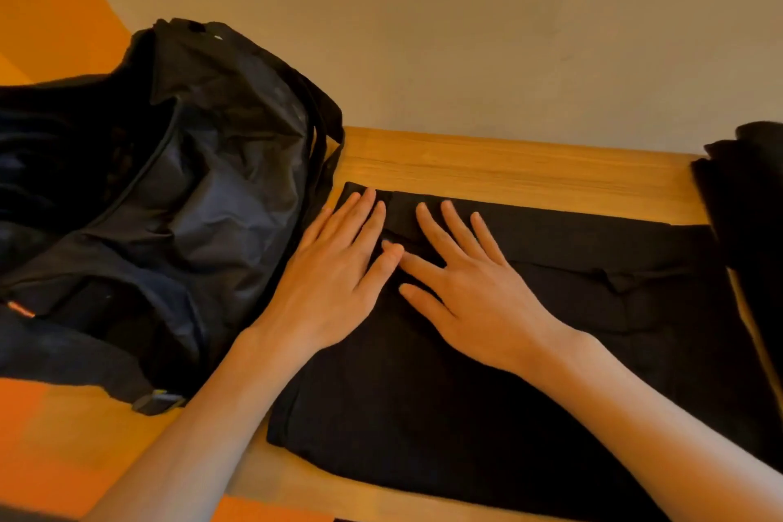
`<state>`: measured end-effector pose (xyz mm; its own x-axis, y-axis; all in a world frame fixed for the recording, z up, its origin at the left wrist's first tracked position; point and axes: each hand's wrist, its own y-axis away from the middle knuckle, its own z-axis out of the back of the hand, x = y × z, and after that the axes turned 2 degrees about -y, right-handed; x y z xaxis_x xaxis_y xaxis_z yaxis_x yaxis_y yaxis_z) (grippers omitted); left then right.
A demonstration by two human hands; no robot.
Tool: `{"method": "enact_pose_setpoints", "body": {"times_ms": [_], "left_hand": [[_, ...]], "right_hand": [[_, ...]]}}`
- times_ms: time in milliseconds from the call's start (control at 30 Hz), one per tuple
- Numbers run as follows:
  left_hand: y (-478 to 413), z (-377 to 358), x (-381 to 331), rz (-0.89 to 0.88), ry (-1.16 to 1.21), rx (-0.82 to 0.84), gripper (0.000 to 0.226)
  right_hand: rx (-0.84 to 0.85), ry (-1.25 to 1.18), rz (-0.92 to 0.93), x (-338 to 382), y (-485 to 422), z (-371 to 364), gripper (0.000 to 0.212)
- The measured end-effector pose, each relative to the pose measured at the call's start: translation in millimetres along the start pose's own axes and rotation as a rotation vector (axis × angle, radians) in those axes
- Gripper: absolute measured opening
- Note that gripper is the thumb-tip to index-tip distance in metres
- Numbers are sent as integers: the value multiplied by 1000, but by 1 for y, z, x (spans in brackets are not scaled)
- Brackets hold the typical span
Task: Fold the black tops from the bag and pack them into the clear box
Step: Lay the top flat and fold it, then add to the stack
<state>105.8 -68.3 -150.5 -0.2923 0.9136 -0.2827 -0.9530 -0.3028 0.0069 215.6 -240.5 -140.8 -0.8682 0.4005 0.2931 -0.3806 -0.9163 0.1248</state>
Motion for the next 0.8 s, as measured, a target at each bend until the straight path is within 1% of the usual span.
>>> {"method": "enact_pose_setpoints", "body": {"times_ms": [33,67,133,167,200,233,300,333,367,467,533,600,667,700,800], "left_hand": [[-1,2,-2,18,6,-40,75],[-2,5,-7,24,-7,-107,70],[-5,9,-26,-26,-27,-244,56],[-9,10,-39,-86,4,-274,51],[-16,11,-54,-168,50,-253,50],[-24,10,-69,-263,88,-185,51],[-45,4,-96,-430,107,23,54],[-55,1,-106,-479,110,105,54],[-66,-4,-113,-503,117,156,53],[-96,-13,-131,-547,142,222,50],[-113,-17,-140,-613,82,297,51],[-124,-20,-146,-672,-23,383,56],[-127,-26,-149,-709,-128,426,60],[-126,-29,-149,-730,-179,416,60],[-119,-38,-147,-800,-301,314,57]], "right_hand": [[-34,-47,5,-2,12,5,57],[-113,-89,-24,-5,28,9,53],[-347,-112,-181,-21,67,13,45],[-444,-117,-284,-31,86,14,42],[-503,-120,-385,-40,103,14,42],[-528,-117,-474,-47,117,13,43],[-545,-140,-612,-56,134,9,46],[-563,-177,-660,-58,139,7,47],[-592,-217,-696,-59,140,5,48],[-650,-317,-802,-64,136,9,49],[-634,-364,-867,-69,130,16,50],[-630,-410,-894,-75,126,20,52],[-651,-438,-930,-85,123,22,51],[-658,-459,-958,-93,121,22,49],[-683,-555,-1020,-110,117,19,39]]}}
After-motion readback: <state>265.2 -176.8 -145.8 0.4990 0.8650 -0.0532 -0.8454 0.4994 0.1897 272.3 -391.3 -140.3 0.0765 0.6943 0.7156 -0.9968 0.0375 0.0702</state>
